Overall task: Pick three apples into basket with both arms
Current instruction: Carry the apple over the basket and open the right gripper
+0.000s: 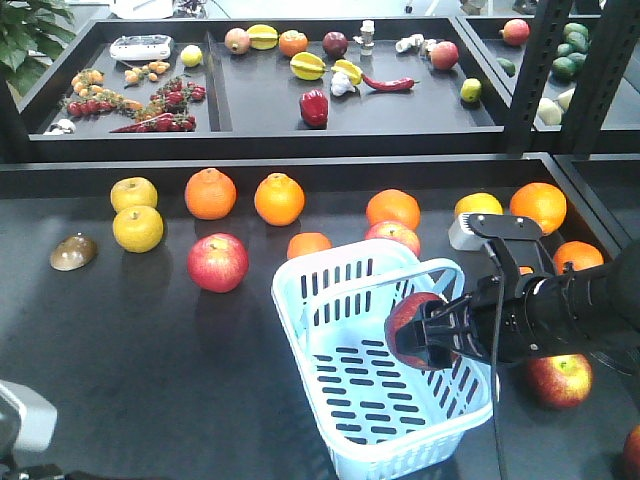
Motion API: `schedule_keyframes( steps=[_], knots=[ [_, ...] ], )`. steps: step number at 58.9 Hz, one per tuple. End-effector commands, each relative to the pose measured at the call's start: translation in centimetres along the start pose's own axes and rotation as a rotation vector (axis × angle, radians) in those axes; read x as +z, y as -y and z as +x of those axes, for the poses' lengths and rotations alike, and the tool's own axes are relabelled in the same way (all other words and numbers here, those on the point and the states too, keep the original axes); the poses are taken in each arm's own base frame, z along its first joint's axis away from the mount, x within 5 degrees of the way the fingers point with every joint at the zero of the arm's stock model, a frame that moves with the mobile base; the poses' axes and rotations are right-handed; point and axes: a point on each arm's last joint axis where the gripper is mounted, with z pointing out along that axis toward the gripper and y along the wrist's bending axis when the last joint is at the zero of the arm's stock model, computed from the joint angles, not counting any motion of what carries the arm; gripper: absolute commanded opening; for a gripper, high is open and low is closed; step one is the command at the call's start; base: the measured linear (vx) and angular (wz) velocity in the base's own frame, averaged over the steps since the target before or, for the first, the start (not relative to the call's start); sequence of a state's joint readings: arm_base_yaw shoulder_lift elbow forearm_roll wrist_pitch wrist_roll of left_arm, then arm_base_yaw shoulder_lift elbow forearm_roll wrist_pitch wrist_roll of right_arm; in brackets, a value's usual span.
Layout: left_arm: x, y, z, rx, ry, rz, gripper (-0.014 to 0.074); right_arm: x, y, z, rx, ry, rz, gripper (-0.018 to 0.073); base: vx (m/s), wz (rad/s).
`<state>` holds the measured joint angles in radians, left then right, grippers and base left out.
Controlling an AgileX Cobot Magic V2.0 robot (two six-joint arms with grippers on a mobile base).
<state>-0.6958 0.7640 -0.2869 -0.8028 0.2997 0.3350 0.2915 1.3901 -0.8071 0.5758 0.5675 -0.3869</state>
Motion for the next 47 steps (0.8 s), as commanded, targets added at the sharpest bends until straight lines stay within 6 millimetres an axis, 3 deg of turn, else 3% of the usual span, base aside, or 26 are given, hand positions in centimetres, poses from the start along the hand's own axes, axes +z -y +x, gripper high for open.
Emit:
schedule_keyframes(
  steps=[1,11,19,27,38,47],
  knots=[
    [-0.2,0.5,-0.7,-0.008,0.028,0.016,-0.0006,-1.0,-0.3,-1.3,-0.012,0.103,0.007,0.0707,0.0,0.0],
    [-0.2,0.5,-0.7,-0.008,0.024,0.018,-0.0006,-1.1,-0.3,-1.3,-0.016,0.1,0.005,0.072,0.0,0.0],
    [-0.2,0.5,-0.7,-0.008,0.025,0.017,-0.0006,-1.9,-0.6,-0.9,-0.035,0.076,-0.008,0.0652,0.0,0.0],
    [-0.2,0.5,-0.7,-0.008,0.022,0.018,-0.0006,-3.6,-0.9,-0.4,-0.088,0.065,0.016,0.0462,0.0,0.0],
    [-0.2,0.4,-0.7,-0.006,0.028,0.016,-0.0006,-6.0,0.1,0.0,-0.107,0.094,0.187,-0.0003,0.0,0.0],
    [-0.2,0.3,-1.0,-0.005,0.06,0.004,-0.0006,-6.3,2.0,0.1,-0.028,0.085,0.398,-0.001,0.0,0.0]
  ],
)
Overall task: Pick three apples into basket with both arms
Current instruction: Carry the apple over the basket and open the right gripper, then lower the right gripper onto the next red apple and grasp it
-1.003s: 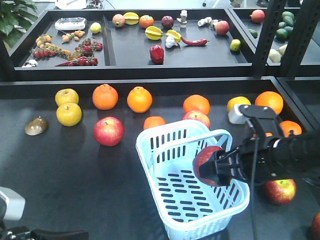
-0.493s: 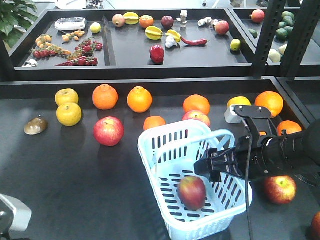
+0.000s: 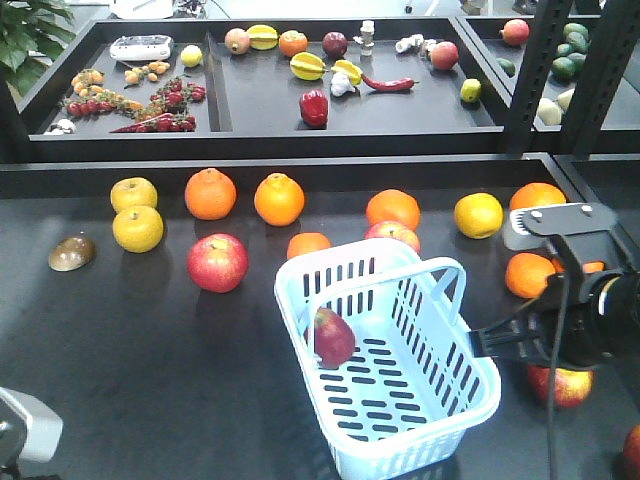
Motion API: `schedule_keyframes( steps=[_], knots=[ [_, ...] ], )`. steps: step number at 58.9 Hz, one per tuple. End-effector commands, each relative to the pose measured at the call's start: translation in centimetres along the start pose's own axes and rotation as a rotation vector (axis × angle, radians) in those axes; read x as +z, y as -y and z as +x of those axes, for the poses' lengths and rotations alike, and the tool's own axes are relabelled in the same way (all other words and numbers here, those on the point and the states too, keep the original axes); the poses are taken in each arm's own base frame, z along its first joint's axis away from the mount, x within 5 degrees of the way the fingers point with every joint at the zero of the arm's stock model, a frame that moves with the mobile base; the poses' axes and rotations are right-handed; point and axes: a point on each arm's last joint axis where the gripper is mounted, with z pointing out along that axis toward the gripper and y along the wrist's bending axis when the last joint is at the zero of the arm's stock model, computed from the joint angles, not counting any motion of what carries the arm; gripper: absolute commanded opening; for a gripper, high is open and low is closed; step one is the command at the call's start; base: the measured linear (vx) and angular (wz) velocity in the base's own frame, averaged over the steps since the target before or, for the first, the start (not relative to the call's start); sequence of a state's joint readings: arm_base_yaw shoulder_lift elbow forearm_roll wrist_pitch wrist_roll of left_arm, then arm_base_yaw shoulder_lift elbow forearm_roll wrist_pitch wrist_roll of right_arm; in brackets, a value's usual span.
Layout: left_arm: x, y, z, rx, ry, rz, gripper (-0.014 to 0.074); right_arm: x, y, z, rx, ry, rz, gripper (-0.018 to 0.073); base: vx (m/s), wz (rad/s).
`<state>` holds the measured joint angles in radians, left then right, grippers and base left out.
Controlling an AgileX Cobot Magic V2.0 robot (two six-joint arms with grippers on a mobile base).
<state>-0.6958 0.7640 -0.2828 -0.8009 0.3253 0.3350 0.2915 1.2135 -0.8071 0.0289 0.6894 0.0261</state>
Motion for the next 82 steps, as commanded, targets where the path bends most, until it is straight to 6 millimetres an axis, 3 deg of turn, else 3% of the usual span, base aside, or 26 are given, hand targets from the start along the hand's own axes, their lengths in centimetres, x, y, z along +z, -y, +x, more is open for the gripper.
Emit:
schedule_keyframes(
  steps=[1,14,24,31,39,48,63,82],
  knots=[
    [-0.3,0.3,-1.4,-0.005,0.091,-0.003,-0.0006,-1.0,1.3,-1.0,0.062,0.076,0.139,-0.0009,0.0,0.0],
    [-0.3,0.1,-1.5,0.061,0.107,-0.029,-0.0006,-0.6,4.4,-2.2,0.105,0.071,0.323,-0.0001,0.0,0.0],
    [-0.3,0.1,-1.5,0.06,0.101,-0.028,-0.0006,0.4,7.6,-3.6,0.196,0.002,0.278,0.0083,0.0,0.0],
    [-0.3,0.1,-1.5,0.06,0.1,-0.027,-0.0006,1.9,10.1,-4.2,0.239,-0.072,0.184,0.0248,0.0,0.0],
    [-0.3,0.1,-1.5,0.06,0.107,-0.029,-0.0006,3.9,13.1,-4.4,0.333,-0.138,0.144,0.0512,0.0,0.0],
    [-0.3,0.1,-1.5,0.061,0.107,-0.029,-0.0006,6.7,14.5,-3.9,0.316,-0.226,0.162,0.073,0.0,0.0],
    [-0.3,0.1,-1.6,0.07,0.114,-0.035,-0.0006,11.4,15.6,-2.7,0.317,-0.303,0.16,0.0703,0.0,0.0],
    [-0.3,0.1,-1.6,0.071,0.116,-0.035,-0.0006,14.4,16.1,-1.8,0.322,-0.326,0.158,0.0668,0.0,0.0]
  ],
)
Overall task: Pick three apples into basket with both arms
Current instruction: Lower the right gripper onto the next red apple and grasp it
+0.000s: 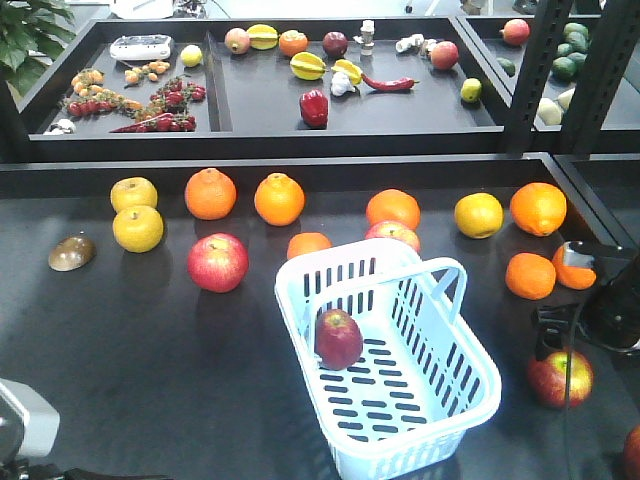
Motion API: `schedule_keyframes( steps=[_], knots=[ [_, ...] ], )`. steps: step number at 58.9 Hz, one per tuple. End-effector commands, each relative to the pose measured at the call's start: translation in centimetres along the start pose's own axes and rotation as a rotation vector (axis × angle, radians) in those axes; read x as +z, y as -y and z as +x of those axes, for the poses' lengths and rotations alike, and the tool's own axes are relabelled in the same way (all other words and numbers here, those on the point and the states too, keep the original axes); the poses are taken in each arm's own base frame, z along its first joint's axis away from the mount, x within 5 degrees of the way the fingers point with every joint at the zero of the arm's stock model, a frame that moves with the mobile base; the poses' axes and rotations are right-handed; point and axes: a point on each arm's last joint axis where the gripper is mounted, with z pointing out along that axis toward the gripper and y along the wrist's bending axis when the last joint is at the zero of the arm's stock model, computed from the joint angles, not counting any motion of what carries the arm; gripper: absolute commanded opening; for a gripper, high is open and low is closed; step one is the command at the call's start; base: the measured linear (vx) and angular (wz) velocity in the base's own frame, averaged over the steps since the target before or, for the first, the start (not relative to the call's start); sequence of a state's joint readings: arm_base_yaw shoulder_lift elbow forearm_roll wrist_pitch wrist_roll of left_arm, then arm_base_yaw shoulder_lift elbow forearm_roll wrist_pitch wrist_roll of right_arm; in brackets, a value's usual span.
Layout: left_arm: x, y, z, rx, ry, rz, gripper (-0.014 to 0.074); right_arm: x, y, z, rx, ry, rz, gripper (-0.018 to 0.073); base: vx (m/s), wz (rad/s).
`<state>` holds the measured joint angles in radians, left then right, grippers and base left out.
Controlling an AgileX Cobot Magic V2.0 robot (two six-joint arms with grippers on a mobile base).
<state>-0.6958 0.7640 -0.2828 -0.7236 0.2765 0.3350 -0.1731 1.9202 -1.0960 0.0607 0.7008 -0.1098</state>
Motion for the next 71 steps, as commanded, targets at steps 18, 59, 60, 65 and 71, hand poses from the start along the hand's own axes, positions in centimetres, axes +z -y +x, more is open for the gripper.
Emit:
schedule_keyframes(
  steps=[18,59,60,65,71],
  knots=[
    [-0.3,0.3,-1.3,-0.005,0.078,-0.001,-0.0006,1.7,0.3,-1.1,-0.01,0.037,0.004,0.0643,0.0,0.0],
    [-0.3,0.3,-1.1,-0.005,0.062,0.005,-0.0006,-11.5,-1.8,0.5,-0.081,0.296,-0.134,-0.001,0.0,0.0],
    [-0.3,0.3,-1.1,-0.005,0.062,0.005,-0.0006,-12.0,-1.9,0.7,-0.085,0.302,-0.139,-0.001,0.0,0.0],
    [-0.3,0.3,-1.2,-0.005,0.066,0.003,-0.0006,-15.1,-2.7,2.4,-0.122,0.329,-0.17,-0.0007,0.0,0.0],
    [-0.3,0.3,-1.2,-0.005,0.072,0.002,-0.0006,-17.5,-4.4,4.8,-0.171,0.389,-0.204,-0.0005,0.0,0.0]
  ],
)
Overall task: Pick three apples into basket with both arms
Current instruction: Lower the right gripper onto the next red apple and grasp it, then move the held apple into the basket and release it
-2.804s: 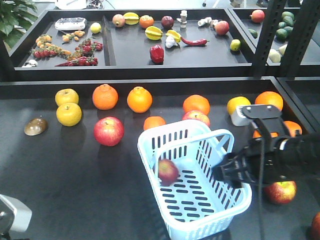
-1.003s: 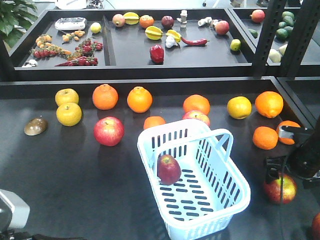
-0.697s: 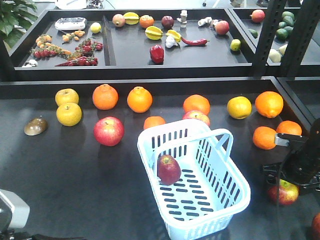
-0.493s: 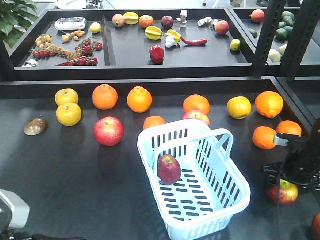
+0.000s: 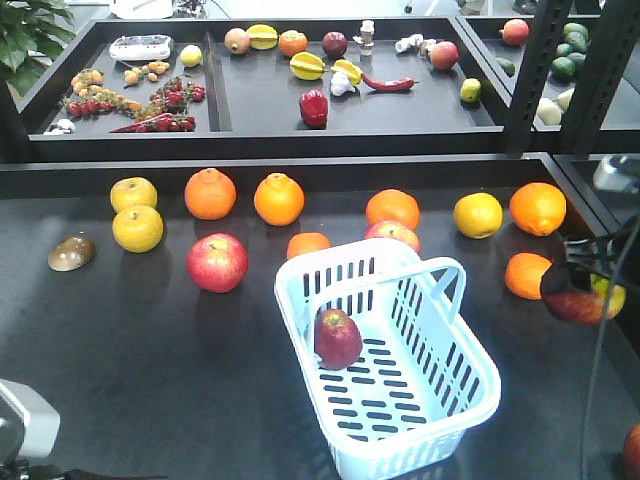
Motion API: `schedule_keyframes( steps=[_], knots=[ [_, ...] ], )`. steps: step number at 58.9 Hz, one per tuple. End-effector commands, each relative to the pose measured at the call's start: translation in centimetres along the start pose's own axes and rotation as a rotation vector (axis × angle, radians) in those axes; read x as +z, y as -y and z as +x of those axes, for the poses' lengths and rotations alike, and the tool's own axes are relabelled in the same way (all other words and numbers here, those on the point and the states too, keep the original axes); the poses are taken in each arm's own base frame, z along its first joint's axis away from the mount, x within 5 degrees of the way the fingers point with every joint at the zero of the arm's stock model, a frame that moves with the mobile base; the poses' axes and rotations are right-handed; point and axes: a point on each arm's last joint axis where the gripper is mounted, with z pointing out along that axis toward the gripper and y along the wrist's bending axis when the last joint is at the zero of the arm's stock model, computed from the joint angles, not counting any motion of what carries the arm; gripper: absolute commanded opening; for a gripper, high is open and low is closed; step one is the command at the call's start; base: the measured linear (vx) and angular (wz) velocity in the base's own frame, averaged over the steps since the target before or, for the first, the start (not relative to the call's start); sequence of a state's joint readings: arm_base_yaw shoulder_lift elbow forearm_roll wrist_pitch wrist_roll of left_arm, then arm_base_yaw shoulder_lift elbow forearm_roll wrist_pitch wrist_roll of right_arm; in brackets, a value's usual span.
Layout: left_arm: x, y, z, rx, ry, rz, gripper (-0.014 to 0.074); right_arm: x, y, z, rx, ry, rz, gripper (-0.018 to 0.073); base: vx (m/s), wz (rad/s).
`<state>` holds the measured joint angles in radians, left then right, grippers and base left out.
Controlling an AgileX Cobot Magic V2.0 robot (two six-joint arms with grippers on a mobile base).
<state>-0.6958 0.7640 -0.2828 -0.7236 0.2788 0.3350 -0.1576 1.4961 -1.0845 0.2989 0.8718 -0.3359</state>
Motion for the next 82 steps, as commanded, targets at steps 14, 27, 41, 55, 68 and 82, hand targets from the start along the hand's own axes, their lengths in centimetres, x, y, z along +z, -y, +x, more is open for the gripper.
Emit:
schedule_keyframes(
  steps=[14,27,41,55,68,82],
  knots=[
    [-0.3,0.2,-1.6,-0.006,0.109,-0.012,-0.0006,-3.8,-8.6,5.4,-0.148,0.173,-0.211,-0.0001,0.0,0.0],
    [-0.3,0.2,-1.7,-0.006,0.123,-0.017,-0.0006,-1.4,-11.9,5.5,-0.23,0.257,-0.26,0.0088,0.0,0.0],
    [-0.3,0.2,-1.5,-0.007,0.102,-0.009,-0.0006,1.2,-13.4,4.8,-0.275,0.224,-0.301,0.048,0.0,0.0],
    [-0.3,0.4,-1.1,-0.007,0.057,0.007,-0.0006,1.9,-13.4,4.9,-0.263,0.196,-0.301,0.0724,0.0,0.0],
    [-0.3,0.4,-1.1,-0.007,0.058,0.007,-0.0006,1.7,-13.4,5.0,-0.271,0.184,-0.307,0.0655,0.0,0.0],
    [-0.3,0.4,-1.0,-0.007,0.052,0.009,-0.0006,-1.3,-13.0,6.2,-0.341,0.167,-0.322,0.0315,0.0,0.0]
  ],
)
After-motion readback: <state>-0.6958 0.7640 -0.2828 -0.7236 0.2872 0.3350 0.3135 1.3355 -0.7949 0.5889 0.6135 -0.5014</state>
